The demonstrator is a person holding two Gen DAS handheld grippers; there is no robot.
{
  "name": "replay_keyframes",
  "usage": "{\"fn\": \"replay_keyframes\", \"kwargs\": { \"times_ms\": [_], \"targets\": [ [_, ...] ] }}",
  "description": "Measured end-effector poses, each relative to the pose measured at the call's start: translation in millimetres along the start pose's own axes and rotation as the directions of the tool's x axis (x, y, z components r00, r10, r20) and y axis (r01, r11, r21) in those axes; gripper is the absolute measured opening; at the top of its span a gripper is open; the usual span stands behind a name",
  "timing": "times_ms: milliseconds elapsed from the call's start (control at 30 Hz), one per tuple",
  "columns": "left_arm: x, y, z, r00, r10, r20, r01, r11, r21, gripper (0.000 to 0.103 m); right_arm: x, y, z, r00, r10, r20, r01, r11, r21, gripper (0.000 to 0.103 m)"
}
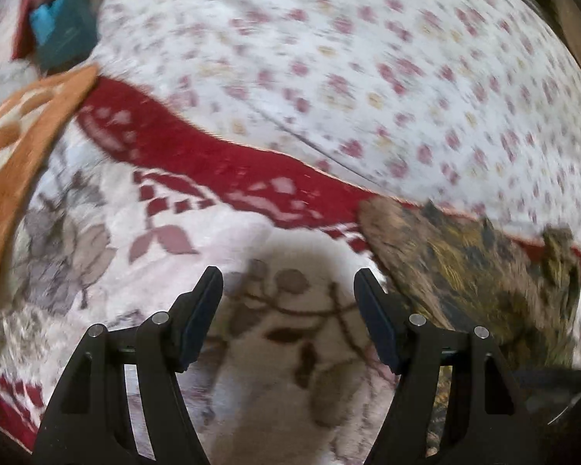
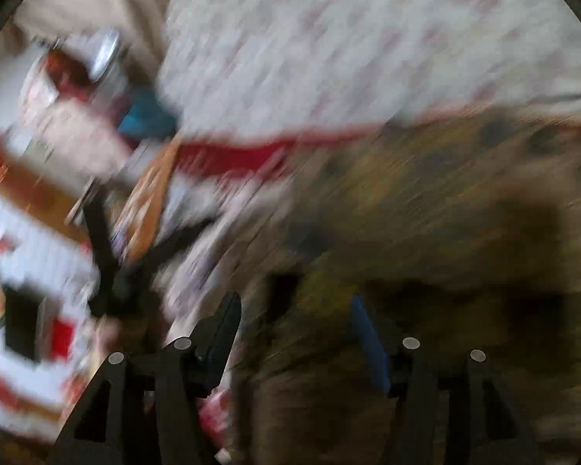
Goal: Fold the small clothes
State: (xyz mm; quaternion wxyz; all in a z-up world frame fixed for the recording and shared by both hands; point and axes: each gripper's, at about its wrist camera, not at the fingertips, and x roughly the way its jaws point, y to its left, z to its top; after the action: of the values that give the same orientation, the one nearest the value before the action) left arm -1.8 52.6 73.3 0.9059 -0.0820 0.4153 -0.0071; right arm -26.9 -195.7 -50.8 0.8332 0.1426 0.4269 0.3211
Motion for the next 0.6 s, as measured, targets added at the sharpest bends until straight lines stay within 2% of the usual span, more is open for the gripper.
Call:
{"fn": "replay_keyframes", "kwargs": {
  "times_ms": [67, 133, 167, 267, 367, 400, 433, 500, 567, 600],
  "targets": [
    [-2, 10, 2, 1.0, 0.005, 0.004, -0.005, 1.0, -0.026, 0.07, 28, 9, 4, 0.997, -0.08, -0.004, 0.079, 0.996, -0.032, 0.057],
    [-5, 19, 6, 1.0, 0.014, 0.013, -0.013, 0.999, -0.043, 0.07, 42, 13, 14, 0.992, -0.123, 0.035, 0.125, 0.992, -0.034, 0.057],
    [-6, 22, 7, 1.0, 0.018, 0.019, -0.017, 0.999, -0.049, 0.07, 49, 19, 21, 0.993, -0.112, 0.046, 0.114, 0.993, -0.033, 0.057],
    [-9, 37, 13, 0.999, 0.035, 0.031, -0.033, 0.997, -0.076, 0.07, 67, 48, 30, 1.0, -0.005, 0.011, 0.006, 0.996, -0.092, 0.056],
    [-8, 52, 19, 0.998, 0.057, 0.034, -0.053, 0.992, -0.111, 0.07, 86, 79, 35, 0.999, -0.047, 0.017, 0.05, 0.975, -0.218, 0.056],
    [-7, 57, 20, 0.997, 0.066, 0.033, -0.061, 0.99, -0.125, 0.07, 96, 79, 35, 0.999, -0.039, 0.009, 0.04, 0.978, -0.207, 0.057],
    [-6, 61, 20, 0.997, 0.07, 0.031, -0.065, 0.988, -0.138, 0.07, 111, 74, 32, 1.0, -0.024, -0.016, 0.022, 0.986, -0.166, 0.059],
    [-5, 67, 21, 0.997, 0.074, 0.023, -0.07, 0.985, -0.159, 0.07, 125, 68, 27, 0.998, -0.033, -0.05, 0.025, 0.988, -0.155, 0.066],
    [-2, 66, 20, 0.998, 0.067, 0.017, -0.063, 0.985, -0.161, 0.07, 115, 68, 18, 1.0, -0.016, -0.018, 0.012, 0.983, -0.185, 0.067],
    [0, 60, 20, 0.998, 0.058, 0.01, -0.056, 0.988, -0.142, 0.07, 109, 68, 15, 1.0, -0.009, -0.029, 0.003, 0.983, -0.185, 0.067]
  ]
}}
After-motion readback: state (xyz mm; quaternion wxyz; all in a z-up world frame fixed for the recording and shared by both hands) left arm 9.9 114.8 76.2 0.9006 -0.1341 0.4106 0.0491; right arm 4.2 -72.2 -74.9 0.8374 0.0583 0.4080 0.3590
